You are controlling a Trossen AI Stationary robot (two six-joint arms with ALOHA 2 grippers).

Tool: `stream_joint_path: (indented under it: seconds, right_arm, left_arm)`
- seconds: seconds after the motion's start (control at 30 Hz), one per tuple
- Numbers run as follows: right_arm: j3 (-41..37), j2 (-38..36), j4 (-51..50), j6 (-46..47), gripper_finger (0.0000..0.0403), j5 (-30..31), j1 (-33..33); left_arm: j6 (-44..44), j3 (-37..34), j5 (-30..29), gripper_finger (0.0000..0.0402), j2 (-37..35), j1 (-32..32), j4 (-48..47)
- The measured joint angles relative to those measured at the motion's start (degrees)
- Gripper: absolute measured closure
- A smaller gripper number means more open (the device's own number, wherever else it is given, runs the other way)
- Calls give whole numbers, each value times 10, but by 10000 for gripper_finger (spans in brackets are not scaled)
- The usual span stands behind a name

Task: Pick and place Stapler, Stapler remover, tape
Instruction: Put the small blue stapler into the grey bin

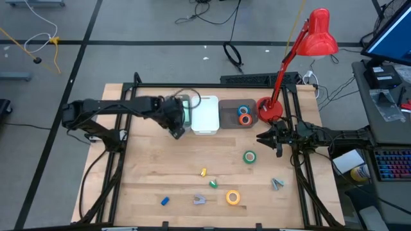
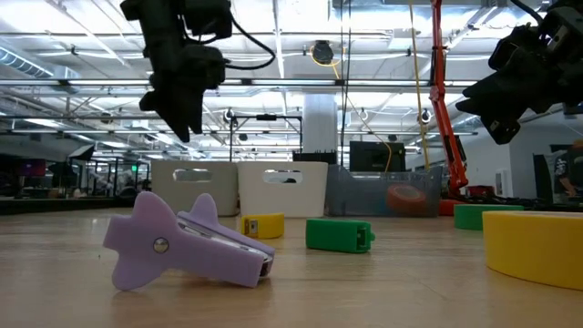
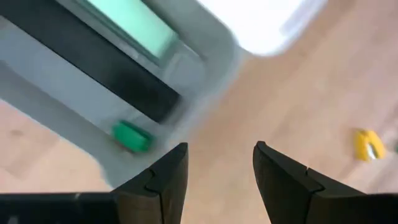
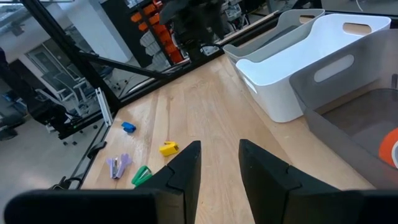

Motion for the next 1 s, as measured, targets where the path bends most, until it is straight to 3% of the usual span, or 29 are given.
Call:
stream_joint_path:
  seconds: [0.63,1.0]
  right_arm:
    - [0,0,0,0,303,0,0]
    - [0,0,0,-1,303,0,0]
  left_arm:
    - [-153,0,-5,220,-1,-307,85]
    - [-379,0,-3,220,-1,-414,81]
